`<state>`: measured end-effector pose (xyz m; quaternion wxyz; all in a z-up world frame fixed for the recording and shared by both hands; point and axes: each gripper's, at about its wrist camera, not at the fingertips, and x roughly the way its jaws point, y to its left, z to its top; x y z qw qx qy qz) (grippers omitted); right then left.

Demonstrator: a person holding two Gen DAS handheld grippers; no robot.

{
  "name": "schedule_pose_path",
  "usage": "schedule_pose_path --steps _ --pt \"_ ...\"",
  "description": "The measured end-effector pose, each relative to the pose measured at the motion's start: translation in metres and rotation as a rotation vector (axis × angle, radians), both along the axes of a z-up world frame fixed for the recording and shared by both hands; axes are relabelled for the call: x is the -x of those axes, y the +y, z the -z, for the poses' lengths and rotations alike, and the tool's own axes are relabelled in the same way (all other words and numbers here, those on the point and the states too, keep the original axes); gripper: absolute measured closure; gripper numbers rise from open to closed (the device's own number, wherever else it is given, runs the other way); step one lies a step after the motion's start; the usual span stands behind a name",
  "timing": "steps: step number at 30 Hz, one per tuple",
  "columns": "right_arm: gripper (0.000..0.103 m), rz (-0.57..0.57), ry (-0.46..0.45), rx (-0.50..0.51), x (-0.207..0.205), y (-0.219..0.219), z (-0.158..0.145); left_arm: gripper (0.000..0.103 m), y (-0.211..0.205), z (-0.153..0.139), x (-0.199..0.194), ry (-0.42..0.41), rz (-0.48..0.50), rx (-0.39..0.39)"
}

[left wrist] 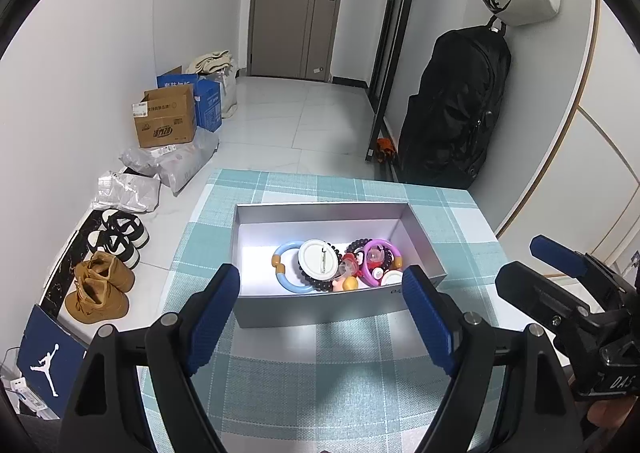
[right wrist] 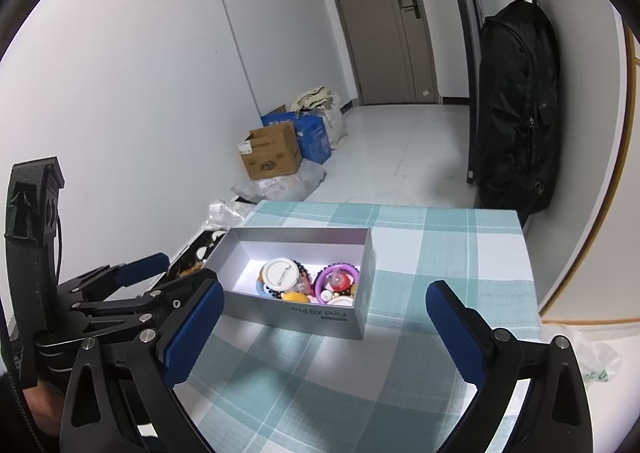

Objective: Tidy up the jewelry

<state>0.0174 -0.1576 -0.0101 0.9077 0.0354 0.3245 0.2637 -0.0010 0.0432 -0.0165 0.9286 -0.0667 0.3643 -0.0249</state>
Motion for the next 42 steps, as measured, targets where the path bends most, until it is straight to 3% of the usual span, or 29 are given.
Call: schedule_pose_path --steps 42 --pt "0.001 0.005 0.001 0.023 -0.0018 0.0029 0.0031 0.023 -0.0004 -0.0067 -0.0032 -0.010 -0.015 0.029"
